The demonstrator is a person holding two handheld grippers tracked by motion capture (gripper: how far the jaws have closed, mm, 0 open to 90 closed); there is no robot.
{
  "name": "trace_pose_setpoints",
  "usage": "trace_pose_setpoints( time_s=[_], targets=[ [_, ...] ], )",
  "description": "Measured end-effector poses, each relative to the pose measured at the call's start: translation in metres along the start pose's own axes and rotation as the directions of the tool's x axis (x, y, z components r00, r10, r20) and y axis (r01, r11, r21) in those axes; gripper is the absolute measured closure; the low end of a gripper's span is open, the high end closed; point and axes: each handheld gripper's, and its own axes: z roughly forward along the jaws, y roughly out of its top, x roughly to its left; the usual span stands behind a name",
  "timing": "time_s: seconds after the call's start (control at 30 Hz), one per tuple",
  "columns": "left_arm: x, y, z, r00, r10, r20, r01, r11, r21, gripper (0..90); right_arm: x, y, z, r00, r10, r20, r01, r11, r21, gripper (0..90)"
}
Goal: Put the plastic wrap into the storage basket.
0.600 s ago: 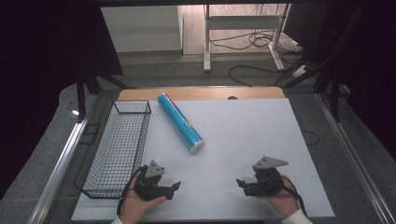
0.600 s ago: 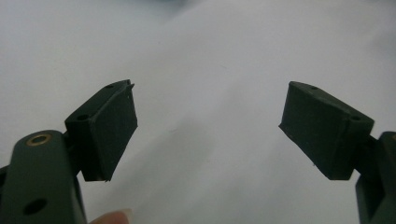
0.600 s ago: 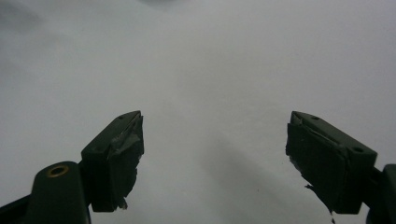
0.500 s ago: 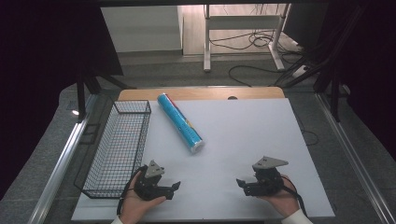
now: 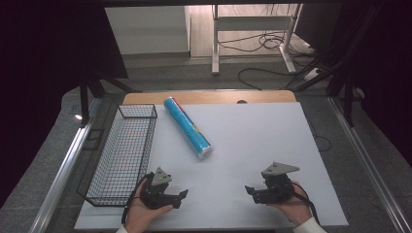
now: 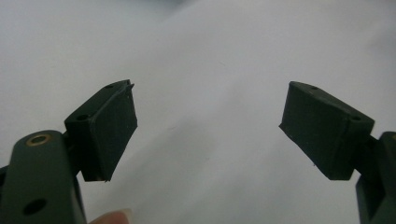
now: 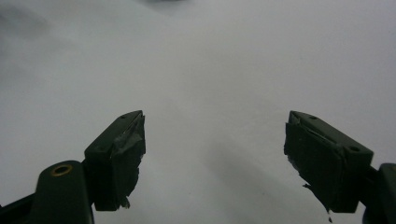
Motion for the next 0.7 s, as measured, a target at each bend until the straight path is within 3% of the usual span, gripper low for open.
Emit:
trace_pose_setpoints(
  time_s=[0.3, 0.7],
  targets=[
    [0.001, 0.000, 0.000, 1.0000, -0.004, -0.002, 0.004, 1.0000, 0.001, 18.0, 0.001, 0.006, 0.002, 1.0000, -0.008, -0.002, 0.008, 1.000, 0.009, 20.8],
    [0.001, -0.002, 0.000, 1.0000, 0.000, -0.003, 0.000, 1.0000, 0.008, 18.0, 0.001, 0.033, 0.011, 0.9999, 0.005, -0.016, -0.005, 1.000, 0.005, 19.6]
  ],
)
